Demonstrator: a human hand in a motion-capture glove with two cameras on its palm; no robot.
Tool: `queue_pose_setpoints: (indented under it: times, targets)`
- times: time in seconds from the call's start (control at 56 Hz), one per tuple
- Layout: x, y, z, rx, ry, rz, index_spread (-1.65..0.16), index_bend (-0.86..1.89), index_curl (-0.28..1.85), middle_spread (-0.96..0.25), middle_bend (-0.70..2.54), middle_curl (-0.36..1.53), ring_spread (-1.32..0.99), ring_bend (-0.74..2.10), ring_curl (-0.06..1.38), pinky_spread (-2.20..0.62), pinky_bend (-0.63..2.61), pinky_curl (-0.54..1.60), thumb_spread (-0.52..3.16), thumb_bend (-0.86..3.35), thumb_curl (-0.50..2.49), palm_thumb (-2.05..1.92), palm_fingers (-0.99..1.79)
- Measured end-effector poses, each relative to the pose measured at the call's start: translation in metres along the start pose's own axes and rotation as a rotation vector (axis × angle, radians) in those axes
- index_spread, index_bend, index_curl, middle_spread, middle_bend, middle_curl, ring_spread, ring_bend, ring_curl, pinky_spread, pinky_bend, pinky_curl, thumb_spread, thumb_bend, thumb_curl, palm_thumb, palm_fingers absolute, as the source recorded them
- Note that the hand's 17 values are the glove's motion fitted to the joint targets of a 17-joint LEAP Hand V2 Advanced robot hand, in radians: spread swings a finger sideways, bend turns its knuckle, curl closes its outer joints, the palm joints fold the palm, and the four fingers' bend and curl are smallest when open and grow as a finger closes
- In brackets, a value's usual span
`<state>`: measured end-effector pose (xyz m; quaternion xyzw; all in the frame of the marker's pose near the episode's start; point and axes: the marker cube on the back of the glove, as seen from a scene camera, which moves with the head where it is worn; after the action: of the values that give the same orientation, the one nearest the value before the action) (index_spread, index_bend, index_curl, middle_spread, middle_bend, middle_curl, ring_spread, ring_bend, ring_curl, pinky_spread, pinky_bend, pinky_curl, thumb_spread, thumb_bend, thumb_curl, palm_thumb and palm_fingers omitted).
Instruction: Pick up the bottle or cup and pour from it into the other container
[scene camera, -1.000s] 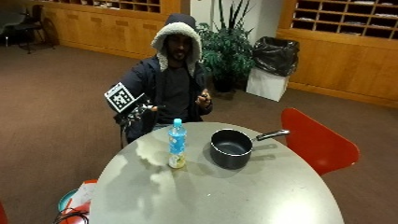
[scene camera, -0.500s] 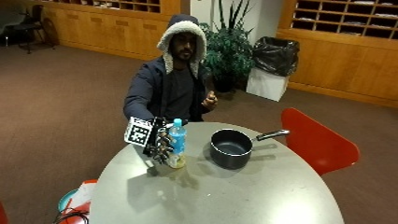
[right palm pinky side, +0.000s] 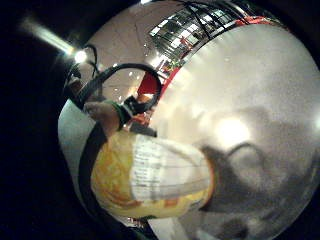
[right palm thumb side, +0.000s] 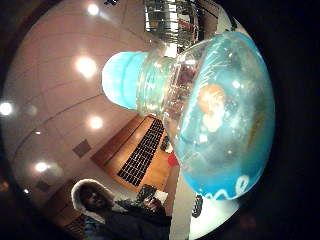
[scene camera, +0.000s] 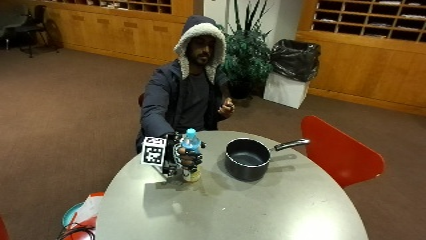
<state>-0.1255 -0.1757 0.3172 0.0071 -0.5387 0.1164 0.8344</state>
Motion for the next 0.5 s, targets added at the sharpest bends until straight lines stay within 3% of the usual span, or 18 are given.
queue_pose_setpoints:
  times: [0.232, 0.339, 0.5]
  targets:
    - [-0.044, -0.010, -0.013, 0.039, -0.047, -0.026, -0.30, 0.07, 0.20, -0.24, 0.41, 0.41, -0.19, 0.66, 0.40, 0.00, 0.45, 0.36, 0.61, -0.03, 0.49, 1.03, 1.14]
    - [-0.086, -0.019, -0.024, 0.018, -0.035, -0.195, -0.30, 0.07, 0.20, -0.24, 0.41, 0.42, -0.19, 0.67, 0.40, -0.05, 0.47, 0.37, 0.60, -0.03, 0.50, 1.03, 1.14]
    - [-0.140, -0.023, -0.027, -0.035, 0.067, -0.186, -0.30, 0.08, 0.20, -0.25, 0.41, 0.43, -0.20, 0.67, 0.41, -0.08, 0.48, 0.37, 0.59, -0.03, 0.52, 1.02, 1.14]
